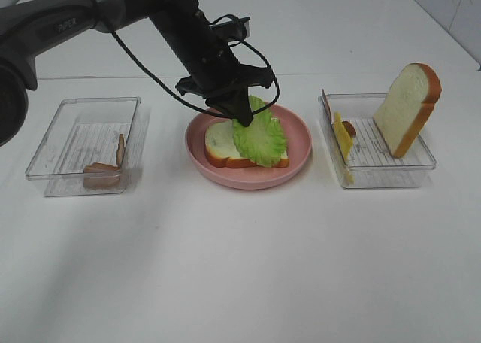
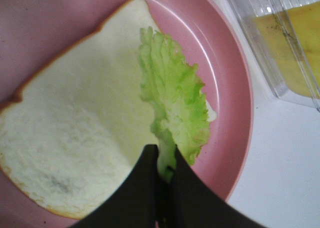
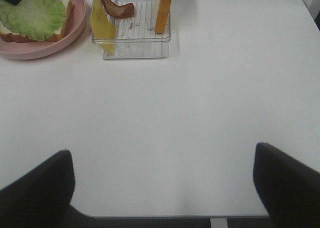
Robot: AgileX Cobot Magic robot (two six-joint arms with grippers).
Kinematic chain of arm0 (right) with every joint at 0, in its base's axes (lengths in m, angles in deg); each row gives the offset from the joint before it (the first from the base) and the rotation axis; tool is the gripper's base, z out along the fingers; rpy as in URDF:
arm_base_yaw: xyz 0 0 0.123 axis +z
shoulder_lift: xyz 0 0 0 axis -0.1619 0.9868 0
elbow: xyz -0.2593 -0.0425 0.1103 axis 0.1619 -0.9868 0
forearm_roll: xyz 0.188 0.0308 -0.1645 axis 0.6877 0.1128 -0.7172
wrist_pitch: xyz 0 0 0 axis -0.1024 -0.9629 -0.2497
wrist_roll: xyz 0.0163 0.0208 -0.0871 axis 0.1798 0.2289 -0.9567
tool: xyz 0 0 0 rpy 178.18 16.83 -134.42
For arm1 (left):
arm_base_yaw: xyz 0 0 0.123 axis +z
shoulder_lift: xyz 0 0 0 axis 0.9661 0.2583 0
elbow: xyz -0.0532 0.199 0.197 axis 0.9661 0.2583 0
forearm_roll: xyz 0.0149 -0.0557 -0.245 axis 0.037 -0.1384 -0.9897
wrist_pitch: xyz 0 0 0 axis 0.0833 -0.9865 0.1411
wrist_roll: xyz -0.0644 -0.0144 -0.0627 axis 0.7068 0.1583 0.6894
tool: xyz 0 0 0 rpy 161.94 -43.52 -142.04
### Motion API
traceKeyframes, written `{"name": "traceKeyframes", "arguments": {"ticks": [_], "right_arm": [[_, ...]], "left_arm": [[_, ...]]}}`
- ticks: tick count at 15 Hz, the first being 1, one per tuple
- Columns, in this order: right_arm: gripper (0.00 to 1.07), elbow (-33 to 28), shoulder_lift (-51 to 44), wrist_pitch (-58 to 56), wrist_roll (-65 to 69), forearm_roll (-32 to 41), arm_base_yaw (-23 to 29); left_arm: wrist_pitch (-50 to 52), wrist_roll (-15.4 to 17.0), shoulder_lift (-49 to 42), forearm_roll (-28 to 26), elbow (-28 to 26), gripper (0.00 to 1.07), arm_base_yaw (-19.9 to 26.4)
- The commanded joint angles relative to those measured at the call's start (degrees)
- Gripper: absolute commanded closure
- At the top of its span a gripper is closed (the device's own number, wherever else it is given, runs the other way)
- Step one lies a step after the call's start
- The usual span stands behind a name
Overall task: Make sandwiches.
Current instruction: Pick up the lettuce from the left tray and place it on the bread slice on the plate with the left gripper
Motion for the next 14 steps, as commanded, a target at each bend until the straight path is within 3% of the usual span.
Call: {"name": "traceKeyframes", "arguments": {"ticks": [1,7,9,10,11,12,14], "right_arm": [[0.13,-0.2,-1.7,0.2,-0.3,0.0,-0.2],[0.13,-0.2,-1.7,0.2,-0.3,0.0,-0.2],[0.13,-0.2,-1.7,0.2,-0.3,0.0,-0.2],[0.13,-0.2,-1.7,0.2,-0.3,0.0,-0.2],[0.13,-0.2,-1.7,0.2,-0.3,0.0,-0.2],[0.13,-0.2,-1.7,0.2,-0.3,0.0,-0.2],[0.13,-0.2,-1.7,0.2,-0.3,0.0,-0.2]], "left_arm": [[2.0,0.2,0.1,1.0,-0.3,1.07,-0.3],[2.5,0.1,0.1,3.6,-0.3,1.06,-0.3],[2.6,0.1,0.1,3.9,-0.3,0.90,-0.3],[3.0,0.5,0.1,5.0,-0.3,0.52,-0.3],[2.8,3.1,-0.3,7.1,-0.8,0.25,-0.3],[1.8,5.7,-1.1,10.4,-1.5,0.05,-0.3],[-0.7,8.1,-2.3,15.1,-3.1,0.05,-0.3]]}}
